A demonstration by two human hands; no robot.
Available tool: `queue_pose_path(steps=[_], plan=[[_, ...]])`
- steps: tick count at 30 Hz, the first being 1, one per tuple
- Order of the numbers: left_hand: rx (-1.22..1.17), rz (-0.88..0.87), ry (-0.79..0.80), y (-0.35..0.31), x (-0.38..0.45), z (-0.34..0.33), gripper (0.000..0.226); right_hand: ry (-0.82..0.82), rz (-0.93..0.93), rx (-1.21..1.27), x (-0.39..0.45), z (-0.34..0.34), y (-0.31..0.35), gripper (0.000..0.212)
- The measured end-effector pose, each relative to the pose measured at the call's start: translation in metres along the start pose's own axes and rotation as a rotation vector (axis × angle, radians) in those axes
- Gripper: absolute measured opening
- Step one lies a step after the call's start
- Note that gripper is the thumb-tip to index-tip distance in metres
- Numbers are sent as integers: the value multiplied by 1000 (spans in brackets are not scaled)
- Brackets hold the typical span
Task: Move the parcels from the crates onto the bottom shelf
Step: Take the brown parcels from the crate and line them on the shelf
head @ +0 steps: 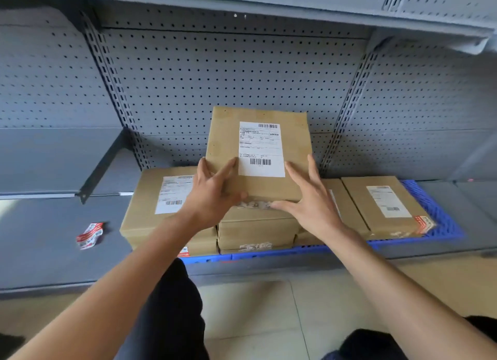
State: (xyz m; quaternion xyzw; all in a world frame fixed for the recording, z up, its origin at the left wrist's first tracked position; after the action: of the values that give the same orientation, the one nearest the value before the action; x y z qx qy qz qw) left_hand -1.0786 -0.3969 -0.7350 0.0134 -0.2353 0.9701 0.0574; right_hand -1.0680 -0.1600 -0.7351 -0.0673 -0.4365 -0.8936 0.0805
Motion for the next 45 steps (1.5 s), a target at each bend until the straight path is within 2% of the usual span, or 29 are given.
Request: queue_pose_path(steps=[10, 18, 22, 29, 33, 37, 45], plan=[[-27, -126, 90, -105, 45, -92, 77, -40, -141, -169, -8, 100, -108, 95], [-27, -161, 92, -149, 71, -144, 77, -104, -159, -102, -6, 139, -189, 96], [-14, -144, 82, -152, 77, -169, 81, -60, -155, -92, 1, 142, -223, 95], [167, -144, 79, -145, 85, -201, 77, 44, -196, -71, 13, 142, -262, 92], [263, -114, 47, -130, 89, -212, 74, 112, -208, -63, 20, 133, -278, 93], [327, -79, 67, -115, 92, -226, 81, 168, -203, -66, 24, 124, -289, 93], [425, -128, 4, -107, 88, -240, 81, 222, -200, -63, 29, 115, -302, 91]])
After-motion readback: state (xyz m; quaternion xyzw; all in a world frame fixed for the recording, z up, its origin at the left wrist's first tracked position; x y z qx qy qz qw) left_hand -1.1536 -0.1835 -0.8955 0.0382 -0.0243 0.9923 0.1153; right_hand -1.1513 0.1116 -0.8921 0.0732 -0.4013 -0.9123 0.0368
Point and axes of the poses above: each hand's wrist, its own x-axis towards the middle knuckle, its own z-axis out of the back of the hand, y = z × x, the point moved 3 cm from there along x, towards the middle knuckle, and after that the axes turned 15 degrees about x, right-handed, at the moved point
